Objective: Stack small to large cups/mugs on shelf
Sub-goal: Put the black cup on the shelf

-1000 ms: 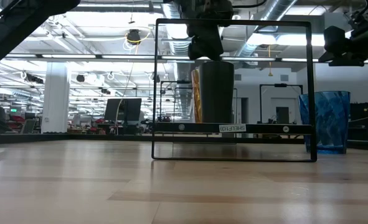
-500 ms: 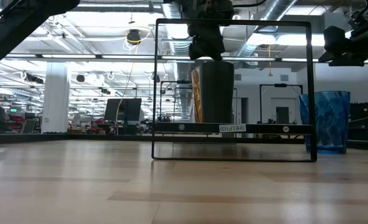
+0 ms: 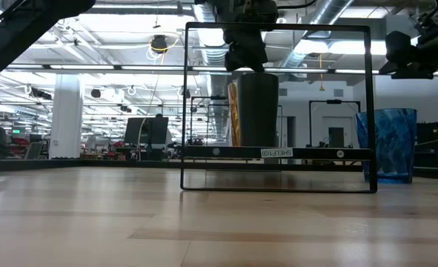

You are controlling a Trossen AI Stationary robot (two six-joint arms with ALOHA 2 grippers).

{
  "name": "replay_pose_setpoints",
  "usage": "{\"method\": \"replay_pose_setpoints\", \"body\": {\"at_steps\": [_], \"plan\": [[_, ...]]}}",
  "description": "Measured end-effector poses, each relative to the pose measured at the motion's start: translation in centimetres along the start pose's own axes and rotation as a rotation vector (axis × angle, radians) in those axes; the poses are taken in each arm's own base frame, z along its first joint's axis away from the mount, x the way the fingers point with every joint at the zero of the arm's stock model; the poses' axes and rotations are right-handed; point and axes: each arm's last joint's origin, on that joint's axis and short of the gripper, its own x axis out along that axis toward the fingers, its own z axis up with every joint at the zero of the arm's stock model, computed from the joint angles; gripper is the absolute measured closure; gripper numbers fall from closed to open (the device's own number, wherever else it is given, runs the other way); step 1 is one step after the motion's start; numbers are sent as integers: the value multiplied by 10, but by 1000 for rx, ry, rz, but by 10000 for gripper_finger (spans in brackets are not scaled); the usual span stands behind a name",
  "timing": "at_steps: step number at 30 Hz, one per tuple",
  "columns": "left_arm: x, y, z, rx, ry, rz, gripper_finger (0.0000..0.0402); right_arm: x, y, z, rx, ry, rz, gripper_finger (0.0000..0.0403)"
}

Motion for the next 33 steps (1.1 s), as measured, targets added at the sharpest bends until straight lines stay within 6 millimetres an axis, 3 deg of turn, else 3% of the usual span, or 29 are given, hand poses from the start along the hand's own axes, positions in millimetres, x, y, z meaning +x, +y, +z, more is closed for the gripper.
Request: {"method": "replay_pose_setpoints", "body": {"at_steps": [8, 33], "plan": [[18, 13, -3, -52, 20, -100, 287, 0, 0, 0, 0, 0, 1, 189], [15, 19, -13, -130, 112, -89, 287, 0, 0, 0, 0, 0, 1, 189]]}}
